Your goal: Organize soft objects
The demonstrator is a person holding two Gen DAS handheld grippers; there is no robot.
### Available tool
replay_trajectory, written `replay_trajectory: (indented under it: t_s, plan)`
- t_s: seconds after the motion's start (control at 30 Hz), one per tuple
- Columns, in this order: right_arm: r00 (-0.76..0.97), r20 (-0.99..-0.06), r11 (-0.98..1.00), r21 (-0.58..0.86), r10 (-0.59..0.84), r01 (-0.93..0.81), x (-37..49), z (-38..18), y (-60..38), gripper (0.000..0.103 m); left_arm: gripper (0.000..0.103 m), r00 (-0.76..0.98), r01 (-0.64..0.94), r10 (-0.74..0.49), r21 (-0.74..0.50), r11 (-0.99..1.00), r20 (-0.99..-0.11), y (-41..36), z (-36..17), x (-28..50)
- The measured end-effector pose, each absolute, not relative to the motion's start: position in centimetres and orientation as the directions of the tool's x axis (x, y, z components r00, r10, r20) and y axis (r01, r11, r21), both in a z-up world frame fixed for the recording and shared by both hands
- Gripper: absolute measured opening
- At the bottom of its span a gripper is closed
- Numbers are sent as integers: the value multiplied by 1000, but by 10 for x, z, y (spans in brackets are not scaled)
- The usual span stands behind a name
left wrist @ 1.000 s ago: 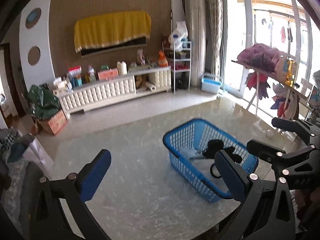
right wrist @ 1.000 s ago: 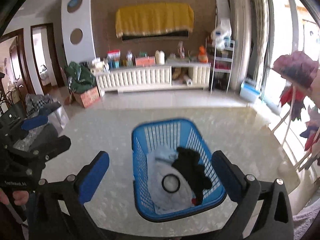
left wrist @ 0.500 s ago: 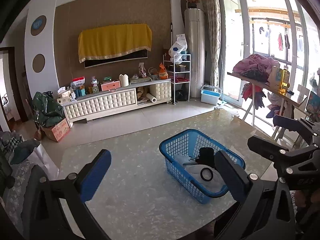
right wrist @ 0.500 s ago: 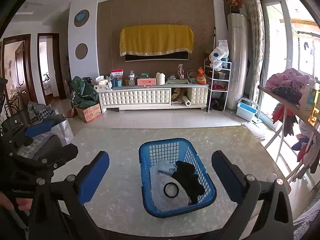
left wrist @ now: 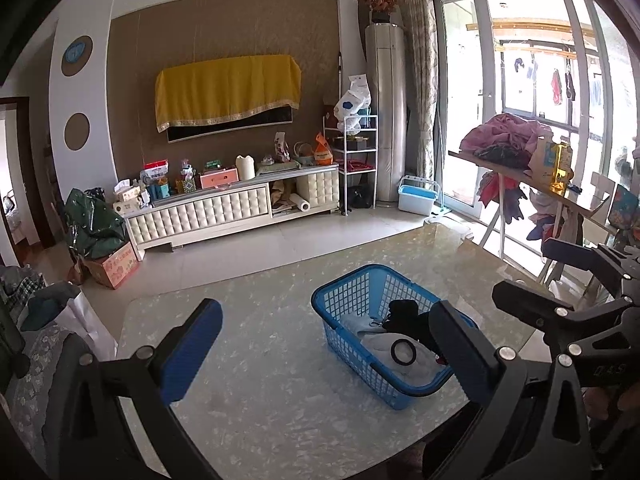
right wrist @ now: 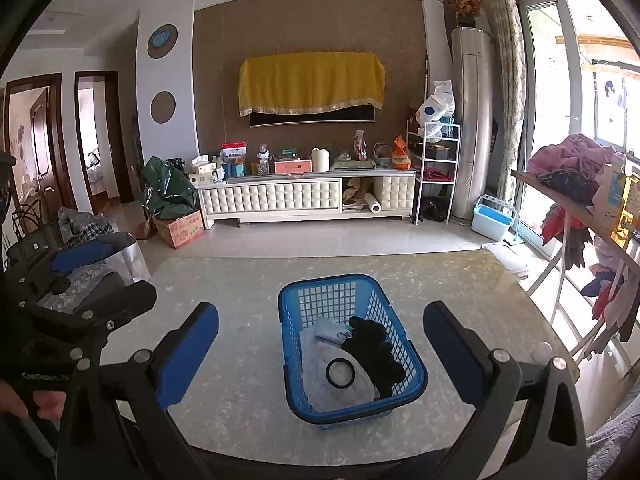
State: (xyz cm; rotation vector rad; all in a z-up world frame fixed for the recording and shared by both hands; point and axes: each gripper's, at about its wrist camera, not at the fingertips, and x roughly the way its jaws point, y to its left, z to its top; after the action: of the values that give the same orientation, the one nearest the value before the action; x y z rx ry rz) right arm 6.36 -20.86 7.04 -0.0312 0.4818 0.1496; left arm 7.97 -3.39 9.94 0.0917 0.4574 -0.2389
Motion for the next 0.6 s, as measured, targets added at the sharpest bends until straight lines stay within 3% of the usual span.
replay_trajectory:
  t_s: [0.6]
  plan:
    - [875, -462, 987, 10, 146, -159, 58, 69, -209, 103, 103, 868, 244, -207, 25, 969, -452, -35, 103, 74]
